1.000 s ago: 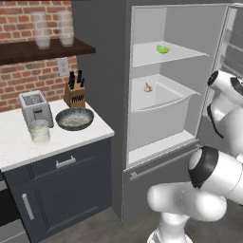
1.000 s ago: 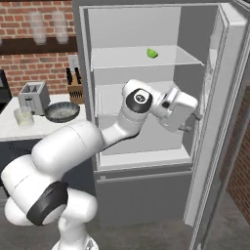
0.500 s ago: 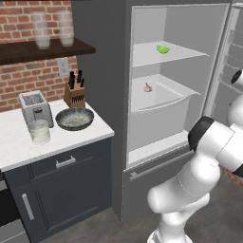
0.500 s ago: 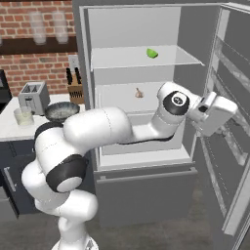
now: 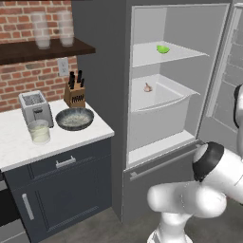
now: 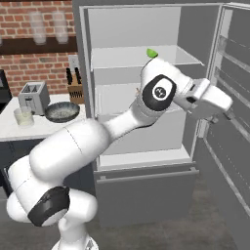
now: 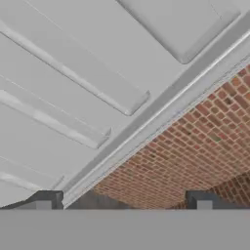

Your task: Grab a lemon wedge from the fridge and one ice cube from the ice bowl, and put them in the glass of lemonade.

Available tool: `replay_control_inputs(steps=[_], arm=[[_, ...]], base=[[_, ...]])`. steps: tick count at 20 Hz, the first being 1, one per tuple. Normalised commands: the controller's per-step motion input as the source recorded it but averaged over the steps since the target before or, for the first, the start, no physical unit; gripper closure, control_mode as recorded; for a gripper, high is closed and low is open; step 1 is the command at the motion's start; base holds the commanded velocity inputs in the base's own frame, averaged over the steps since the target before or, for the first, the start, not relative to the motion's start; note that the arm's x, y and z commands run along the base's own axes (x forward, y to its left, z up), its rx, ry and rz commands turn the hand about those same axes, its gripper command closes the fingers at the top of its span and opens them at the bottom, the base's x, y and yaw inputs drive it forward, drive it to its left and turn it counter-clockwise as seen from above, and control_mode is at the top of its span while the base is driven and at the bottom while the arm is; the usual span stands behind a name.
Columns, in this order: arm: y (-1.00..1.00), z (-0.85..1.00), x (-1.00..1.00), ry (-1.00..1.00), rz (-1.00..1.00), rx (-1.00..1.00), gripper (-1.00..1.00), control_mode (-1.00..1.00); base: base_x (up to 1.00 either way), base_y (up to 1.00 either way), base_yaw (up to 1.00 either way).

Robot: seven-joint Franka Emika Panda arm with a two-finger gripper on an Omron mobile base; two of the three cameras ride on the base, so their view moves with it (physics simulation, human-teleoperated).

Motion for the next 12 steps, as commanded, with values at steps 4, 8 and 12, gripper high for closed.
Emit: replay_control_inputs(steps=[4, 8, 12], arm=[[1.0, 0.26, -0.58, -0.36, 0.14, 0.0, -1.0, -1.0], [1.0, 0.07, -0.46, -0.26, 0.16, 0.11, -1.0, -1.0], [1.0, 0.0, -0.32, -0.21, 0.18, 0.27, -1.0, -1.0]], base=[[0.0, 0.0, 0.0], [0.0, 0.0, 0.0], [0.0, 0.0, 0.0]])
